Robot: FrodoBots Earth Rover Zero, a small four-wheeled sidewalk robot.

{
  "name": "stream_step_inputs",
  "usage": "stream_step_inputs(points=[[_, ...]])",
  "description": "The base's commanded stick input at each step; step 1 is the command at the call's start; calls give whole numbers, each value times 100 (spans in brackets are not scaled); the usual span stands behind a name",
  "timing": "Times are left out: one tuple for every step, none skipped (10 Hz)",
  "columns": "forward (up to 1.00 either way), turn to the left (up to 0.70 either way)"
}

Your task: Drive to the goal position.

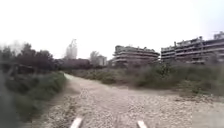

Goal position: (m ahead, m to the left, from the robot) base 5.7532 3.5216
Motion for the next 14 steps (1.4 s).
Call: stream_step_inputs(points=[[70, 0], [70, 0], [70, 0], [70, 0], [70, 0], [70, 0], [70, 0], [70, 0], [70, 0], [70, 0], [70, 0], [70, 0], [70, 0], [70, 0]])
